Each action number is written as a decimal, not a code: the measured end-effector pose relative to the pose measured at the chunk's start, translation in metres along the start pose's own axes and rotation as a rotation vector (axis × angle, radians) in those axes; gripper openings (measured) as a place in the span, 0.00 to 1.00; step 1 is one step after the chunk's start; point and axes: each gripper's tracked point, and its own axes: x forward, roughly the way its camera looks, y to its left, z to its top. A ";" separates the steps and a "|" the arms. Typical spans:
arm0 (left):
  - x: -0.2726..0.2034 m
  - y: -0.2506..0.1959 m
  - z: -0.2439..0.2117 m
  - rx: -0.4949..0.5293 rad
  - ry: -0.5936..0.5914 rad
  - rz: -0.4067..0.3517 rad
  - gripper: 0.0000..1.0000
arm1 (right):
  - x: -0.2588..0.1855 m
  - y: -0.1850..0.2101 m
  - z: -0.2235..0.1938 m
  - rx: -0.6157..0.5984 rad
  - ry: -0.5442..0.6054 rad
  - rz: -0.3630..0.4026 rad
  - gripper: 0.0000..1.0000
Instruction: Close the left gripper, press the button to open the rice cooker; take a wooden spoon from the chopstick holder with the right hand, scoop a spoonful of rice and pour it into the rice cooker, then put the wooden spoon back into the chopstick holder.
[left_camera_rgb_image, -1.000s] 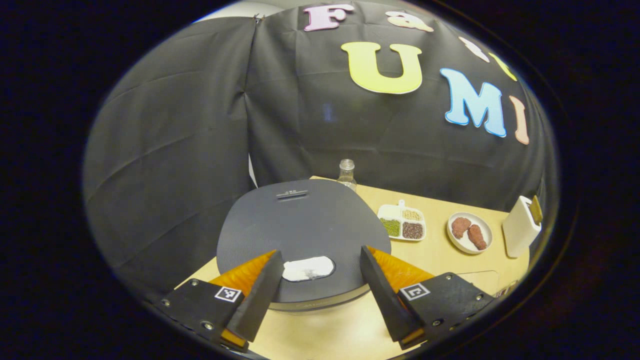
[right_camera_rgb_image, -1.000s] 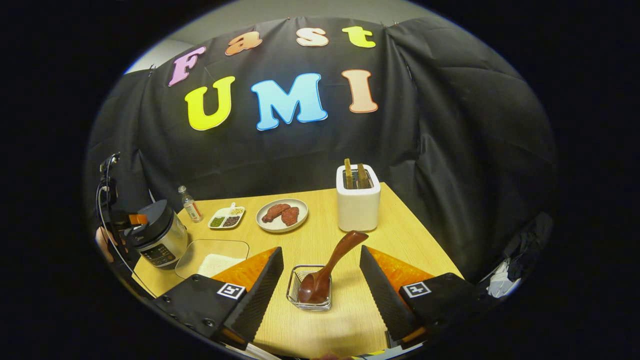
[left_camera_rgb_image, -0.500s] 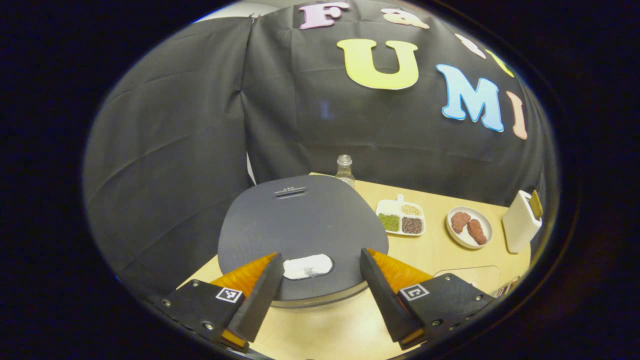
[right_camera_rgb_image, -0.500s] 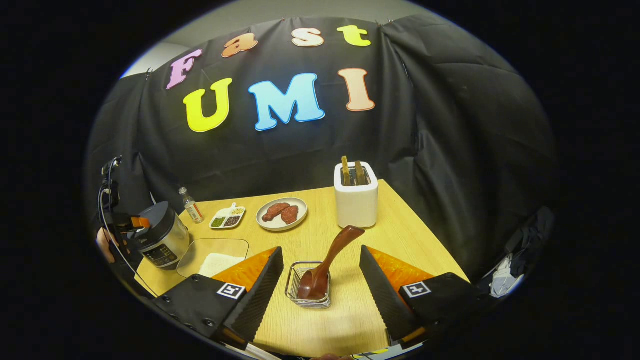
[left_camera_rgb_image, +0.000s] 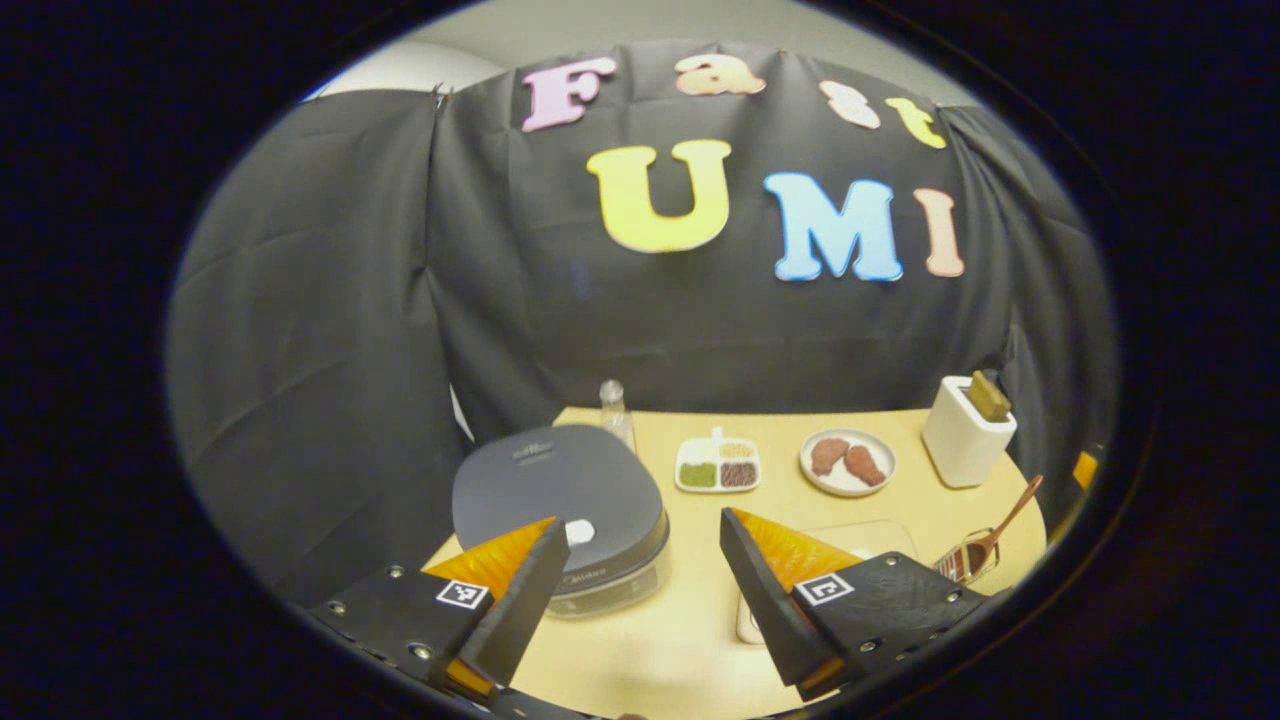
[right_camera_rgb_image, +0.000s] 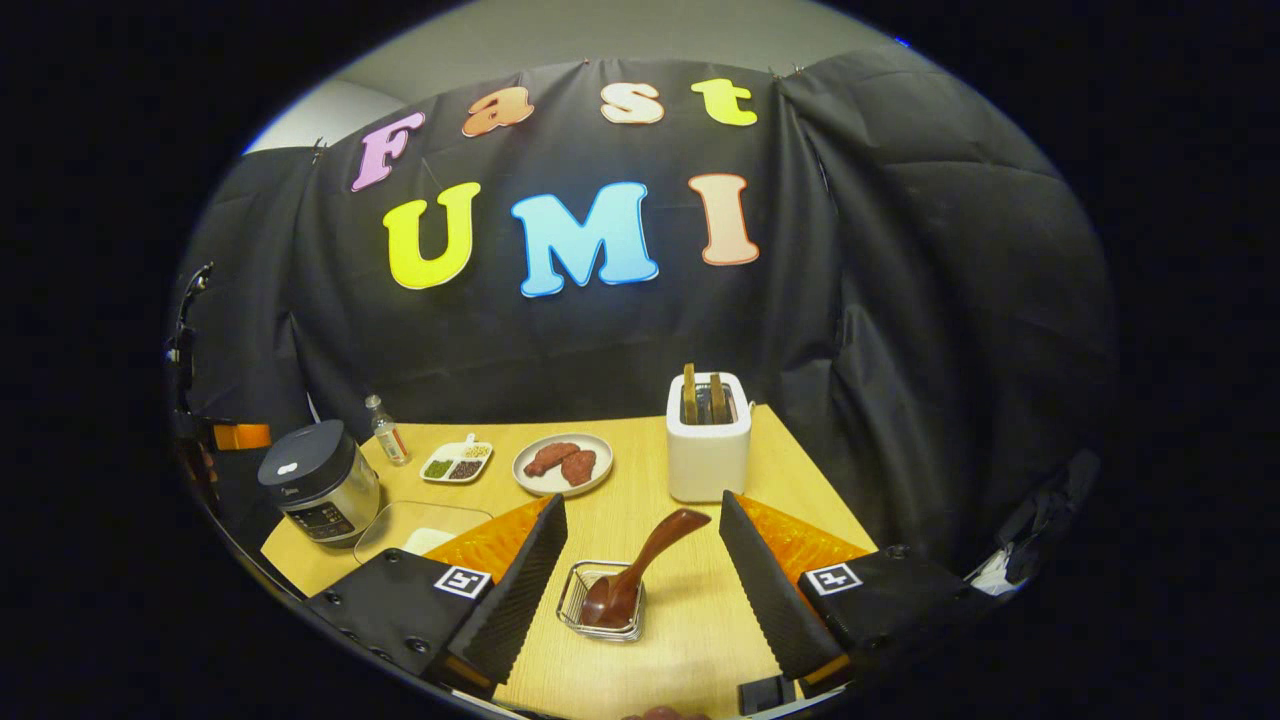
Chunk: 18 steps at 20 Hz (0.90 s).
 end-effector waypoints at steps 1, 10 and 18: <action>-0.011 -0.003 0.018 -0.026 -0.025 0.011 0.96 | -0.001 -0.005 0.016 -0.002 -0.027 0.003 0.98; -0.123 -0.011 0.125 -0.212 -0.285 -0.009 0.96 | -0.044 -0.074 0.136 -0.006 -0.249 -0.034 0.98; -0.130 0.041 0.092 -0.243 -0.288 -0.011 0.96 | -0.080 -0.075 0.122 0.104 -0.273 -0.151 0.98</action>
